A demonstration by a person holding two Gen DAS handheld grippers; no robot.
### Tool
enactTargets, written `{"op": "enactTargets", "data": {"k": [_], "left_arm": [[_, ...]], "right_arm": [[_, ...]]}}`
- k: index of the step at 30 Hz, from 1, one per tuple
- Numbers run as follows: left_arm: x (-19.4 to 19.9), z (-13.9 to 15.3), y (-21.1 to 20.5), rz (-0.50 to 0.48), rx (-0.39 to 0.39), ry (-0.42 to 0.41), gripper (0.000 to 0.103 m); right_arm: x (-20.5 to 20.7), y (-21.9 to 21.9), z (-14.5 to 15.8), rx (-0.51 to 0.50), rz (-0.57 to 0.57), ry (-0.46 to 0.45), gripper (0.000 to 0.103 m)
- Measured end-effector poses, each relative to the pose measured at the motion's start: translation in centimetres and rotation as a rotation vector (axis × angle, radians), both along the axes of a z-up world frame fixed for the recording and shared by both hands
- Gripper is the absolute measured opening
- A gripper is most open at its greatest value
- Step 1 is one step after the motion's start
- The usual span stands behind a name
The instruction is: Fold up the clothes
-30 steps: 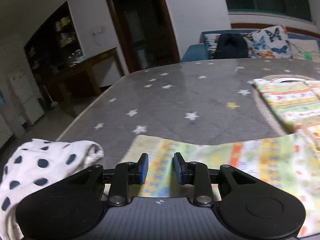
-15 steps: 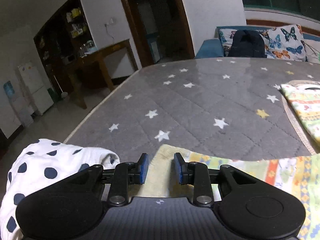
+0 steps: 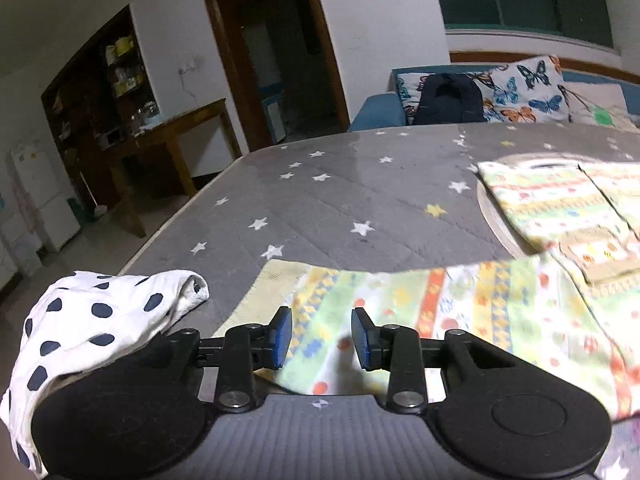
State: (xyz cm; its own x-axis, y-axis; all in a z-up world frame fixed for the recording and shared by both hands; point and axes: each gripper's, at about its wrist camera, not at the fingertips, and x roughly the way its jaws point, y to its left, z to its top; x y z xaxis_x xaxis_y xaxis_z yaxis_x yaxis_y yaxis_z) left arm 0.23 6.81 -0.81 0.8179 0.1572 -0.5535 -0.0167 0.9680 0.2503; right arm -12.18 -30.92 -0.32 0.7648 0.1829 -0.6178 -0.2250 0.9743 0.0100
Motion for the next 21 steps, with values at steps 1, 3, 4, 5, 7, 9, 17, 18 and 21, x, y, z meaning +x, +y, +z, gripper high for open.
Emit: {"op": "enactTargets", "data": {"k": [1,3,4,5,7,9,17,18,21], "left_arm": [[0.1,-0.3,-0.1,0.003,0.017,0.007,0.036],[0.5,-0.9,0.0,0.018,0.039,0.018,0.037],[0.5,-1.0,0.1,0.024,0.045,0.008,0.037],[0.4,-1.0,0.1,0.03,0.05,0.011,0.037],[0.1,-0.7,0.2,0.034,0.033,0.016,0.037],[-0.5,-0.1,0.0,0.021,0.01,0.007,0.037],[-3.4,2.1,-4.5,-0.145,-0.075,-0.02,0.037],[-3.7,2.3,-5.4,-0.181,-0.084,-0.018,0.037],[-4.7,2.5,-8.0,-0.277,-0.084,-0.024,0.037]], "right_arm": [[0.0,0.0,0.0,0.0,0.0,0.001,0.068],[0.0,0.0,0.0,0.001,0.0,0.002,0.069],[0.0,0.0,0.0,0.001,0.0,0.003,0.07],[0.1,0.0,0.0,0.001,0.0,0.004,0.071],[0.1,0.0,0.0,0.001,0.0,0.006,0.071],[0.1,0.0,0.0,0.002,0.0,0.007,0.071],[-0.1,0.1,0.9,0.031,-0.007,-0.013,0.071],[-0.1,0.3,1.2,0.045,0.005,-0.015,0.071],[0.0,1.4,1.5,0.038,0.046,-0.019,0.071]]}}
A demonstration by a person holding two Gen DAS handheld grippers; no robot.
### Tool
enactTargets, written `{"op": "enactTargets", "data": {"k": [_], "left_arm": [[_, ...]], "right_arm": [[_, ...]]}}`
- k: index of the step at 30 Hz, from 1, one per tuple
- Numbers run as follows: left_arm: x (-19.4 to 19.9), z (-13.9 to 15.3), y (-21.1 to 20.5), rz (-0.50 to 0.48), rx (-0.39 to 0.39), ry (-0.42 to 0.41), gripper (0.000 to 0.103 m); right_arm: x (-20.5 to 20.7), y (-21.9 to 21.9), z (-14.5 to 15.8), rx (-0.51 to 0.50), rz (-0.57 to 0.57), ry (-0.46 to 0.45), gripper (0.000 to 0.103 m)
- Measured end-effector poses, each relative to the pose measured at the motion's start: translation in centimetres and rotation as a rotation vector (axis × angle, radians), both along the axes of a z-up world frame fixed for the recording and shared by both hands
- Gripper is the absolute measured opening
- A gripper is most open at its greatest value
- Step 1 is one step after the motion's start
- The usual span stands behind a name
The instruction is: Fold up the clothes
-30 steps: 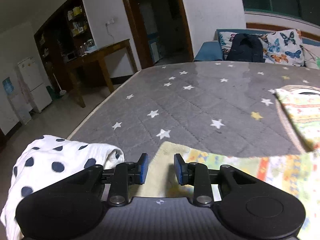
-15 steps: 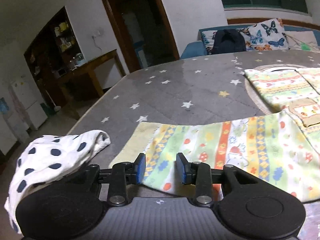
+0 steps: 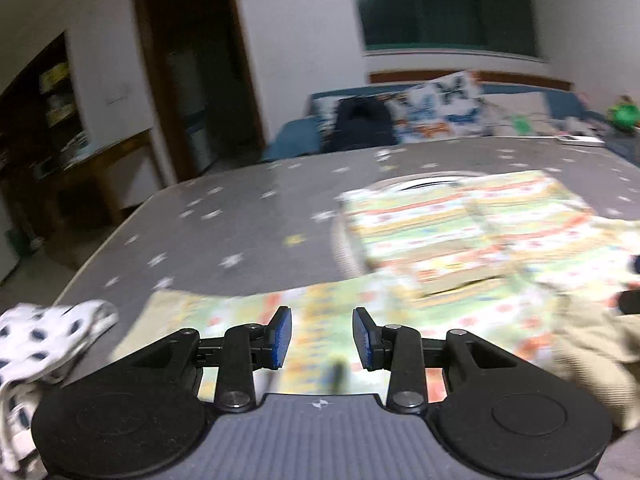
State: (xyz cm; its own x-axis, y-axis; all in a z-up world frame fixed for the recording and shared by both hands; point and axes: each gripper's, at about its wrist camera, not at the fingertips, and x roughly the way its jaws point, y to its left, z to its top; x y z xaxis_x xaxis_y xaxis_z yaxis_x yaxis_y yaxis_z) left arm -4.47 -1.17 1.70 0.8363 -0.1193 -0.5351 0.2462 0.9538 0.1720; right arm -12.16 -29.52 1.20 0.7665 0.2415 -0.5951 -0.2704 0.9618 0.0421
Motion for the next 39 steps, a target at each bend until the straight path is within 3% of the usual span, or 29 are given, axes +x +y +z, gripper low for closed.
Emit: {"op": "enactTargets", "data": {"k": [7,18,21,27,33,39], "left_arm": [[-1.2,-1.0,-4.7,-0.138,0.049,-0.003,0.038],[-1.9,-3.5,-6.2,-0.205,0.132,0.032,0.038],[-2.1,-3.6,-6.1,-0.218,0.145,0.024,0.038],[-2.3,-3.6,-5.6,-0.226,0.139,0.022,0.039],[-1.5,-3.3,-5.1,-0.204,0.115,0.04,0.039],[-1.3,-2.4,-5.2,-0.198,0.088,0.035,0.039]], "right_arm": [[-0.3,2.3,-0.8,-0.048,0.078,0.022,0.071],[0.4,3.1,0.9,-0.065,0.087,-0.027,0.071],[1.5,4.1,0.8,-0.115,0.082,-0.046,0.071],[2.0,5.4,-0.9,-0.158,0.138,-0.001,0.071],[-0.1,5.3,-0.6,-0.131,0.194,0.027,0.07],[-1.0,5.2,0.0,-0.118,0.18,0.004,0.071]]}}
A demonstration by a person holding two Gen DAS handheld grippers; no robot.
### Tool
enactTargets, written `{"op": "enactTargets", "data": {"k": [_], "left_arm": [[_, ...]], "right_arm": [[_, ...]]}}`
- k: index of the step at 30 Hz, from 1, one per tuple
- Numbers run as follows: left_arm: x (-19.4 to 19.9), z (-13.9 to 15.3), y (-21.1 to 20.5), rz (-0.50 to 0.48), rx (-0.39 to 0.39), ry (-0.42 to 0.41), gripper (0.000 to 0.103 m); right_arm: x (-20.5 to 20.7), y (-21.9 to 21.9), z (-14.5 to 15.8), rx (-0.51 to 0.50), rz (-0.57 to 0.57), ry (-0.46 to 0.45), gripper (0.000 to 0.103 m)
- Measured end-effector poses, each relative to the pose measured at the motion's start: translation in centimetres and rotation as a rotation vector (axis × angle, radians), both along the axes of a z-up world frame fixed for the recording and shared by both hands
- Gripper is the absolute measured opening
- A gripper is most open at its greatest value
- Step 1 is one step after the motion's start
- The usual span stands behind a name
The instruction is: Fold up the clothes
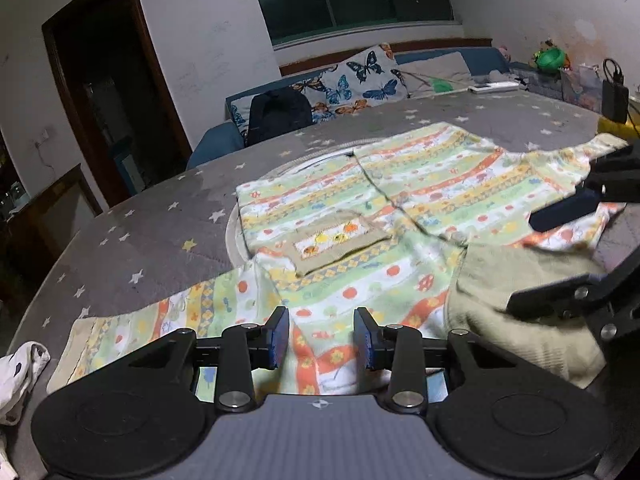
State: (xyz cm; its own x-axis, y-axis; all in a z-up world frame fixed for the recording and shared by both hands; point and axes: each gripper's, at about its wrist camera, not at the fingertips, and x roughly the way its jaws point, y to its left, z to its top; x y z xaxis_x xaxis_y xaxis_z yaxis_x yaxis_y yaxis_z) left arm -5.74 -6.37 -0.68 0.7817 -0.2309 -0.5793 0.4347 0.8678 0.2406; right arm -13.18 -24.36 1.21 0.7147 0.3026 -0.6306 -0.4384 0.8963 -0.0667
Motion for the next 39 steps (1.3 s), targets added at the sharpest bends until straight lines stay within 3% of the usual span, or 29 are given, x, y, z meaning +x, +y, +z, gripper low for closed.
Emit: {"op": "enactTargets", "data": {"k": [5,13,19,26,32,36,39], "left_arm": [[-0.4,1.0,-1.2,-0.041,-0.025,-0.027,0.039],[-2.0,0.2,-3.0,-0.122,0.008,-0.023,0.039],[-3.1,-1.0,-3.5,-0.139,0.063,-0.042,0.039],[-3.1,-1.1,-3.7,-0.141,0.065,-0.041,0.039],[-2.2,-0.3,-3.0,-0.108,0.016,0.011,0.046],[-1.5,0.6,-2.5,-0.063,-0.035,0.059,0.049],[-0.9,1.3,-2.1,-0.009,-0.079,0.115,0.06]], "right_arm": [[-0.5,0.0,-0.7,-0.002,0.013,0.027,0.07],[-1.2,-2.1,0.3,0.017,-0.055,-0.002,0.071],[-1.7,-2.6,-0.6,0.0,-0.06,0.016,0.071],[-2.4,-3.5,0.0,0.021,-0.09,0.006,0.071],[-2.6,-3.6,-0.2,0.028,-0.091,0.007,0.072],[-2.7,-4.1,0.3,0.058,-0.109,0.003,0.08],[-2.7,-4.5,0.0,0.061,-0.13,0.016,0.082]]}}
